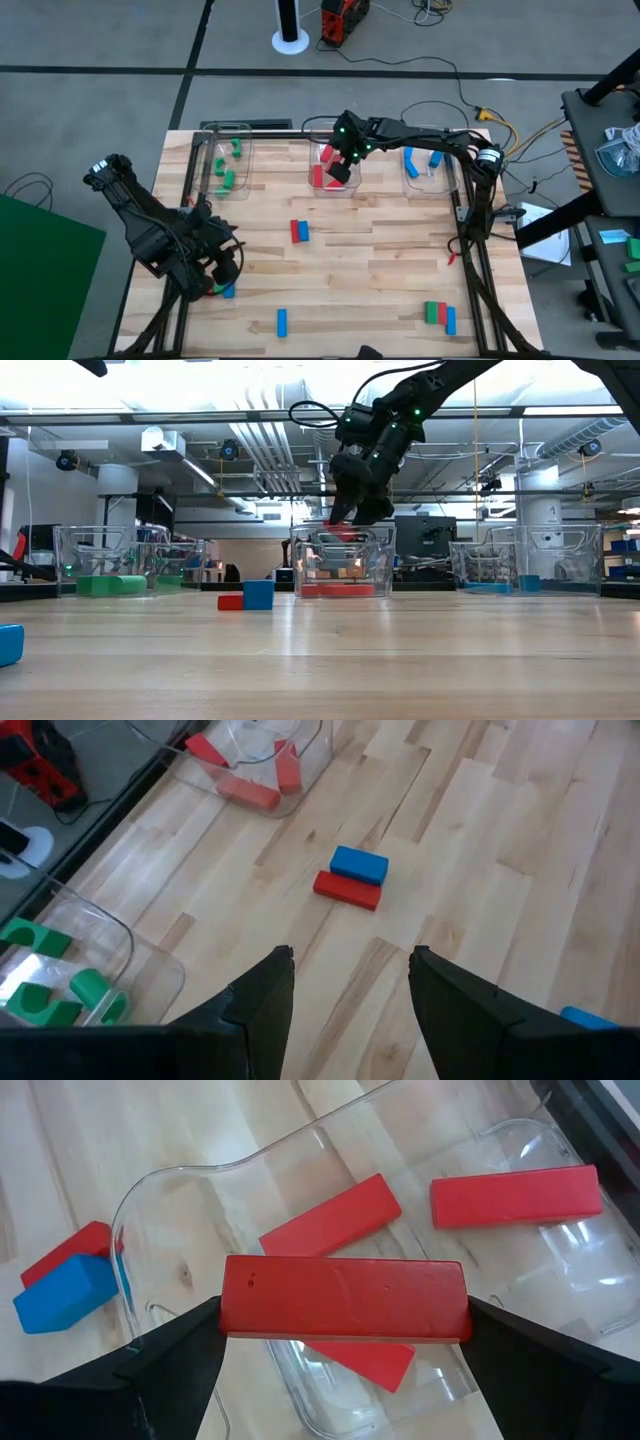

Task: Sort blocks
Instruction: Put the red wooden block into the middle transparent bin

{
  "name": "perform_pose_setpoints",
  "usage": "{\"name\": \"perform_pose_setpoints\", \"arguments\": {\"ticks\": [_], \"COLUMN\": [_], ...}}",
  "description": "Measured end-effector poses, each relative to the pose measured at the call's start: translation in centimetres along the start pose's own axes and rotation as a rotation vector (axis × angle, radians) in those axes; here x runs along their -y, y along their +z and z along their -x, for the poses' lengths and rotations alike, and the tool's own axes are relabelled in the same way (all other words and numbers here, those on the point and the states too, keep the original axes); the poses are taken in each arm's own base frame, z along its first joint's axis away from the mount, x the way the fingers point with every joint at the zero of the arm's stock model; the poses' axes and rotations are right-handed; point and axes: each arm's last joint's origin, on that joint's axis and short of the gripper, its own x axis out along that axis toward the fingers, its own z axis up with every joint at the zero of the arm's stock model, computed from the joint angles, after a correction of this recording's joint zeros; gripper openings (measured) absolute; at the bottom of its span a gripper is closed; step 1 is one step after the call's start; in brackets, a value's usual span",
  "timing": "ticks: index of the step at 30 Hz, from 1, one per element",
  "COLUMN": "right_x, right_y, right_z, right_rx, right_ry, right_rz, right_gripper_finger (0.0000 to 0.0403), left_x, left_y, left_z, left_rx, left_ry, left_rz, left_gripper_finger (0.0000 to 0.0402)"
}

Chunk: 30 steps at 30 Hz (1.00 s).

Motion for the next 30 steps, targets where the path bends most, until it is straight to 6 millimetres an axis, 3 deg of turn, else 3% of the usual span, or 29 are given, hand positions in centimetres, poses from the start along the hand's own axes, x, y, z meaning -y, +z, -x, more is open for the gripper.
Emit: {"name": "perform_pose_setpoints", "arguments": {"ticks": [19, 26, 30], "right_x": [-0.6, -0.6, -0.9], "right_y": [1.3, 1.9, 2.1], "right_z": [-0.1, 0.1, 0.1], "right_rx": [0.128, 0.202, 0.212], "right_ry": [0.100, 0.084, 0.099], "right_rz": [-0.093, 0.149, 0.060], "right_gripper_finger": [0.0366, 0.0366, 0.0366], "left_x": [-0.2, -0.3, -0.6], "left_y": [-0.1, -0.1, -0.1], "left_z": [0.0, 0.0, 0.0], "left_rx": [-0.005, -0.001, 0.002], "left_ry": [0.018, 0.027, 0.055], "left_rz": [-0.018, -0.025, -0.049], "left_gripper_finger": [0.0176, 0.0176, 0.0176]}}
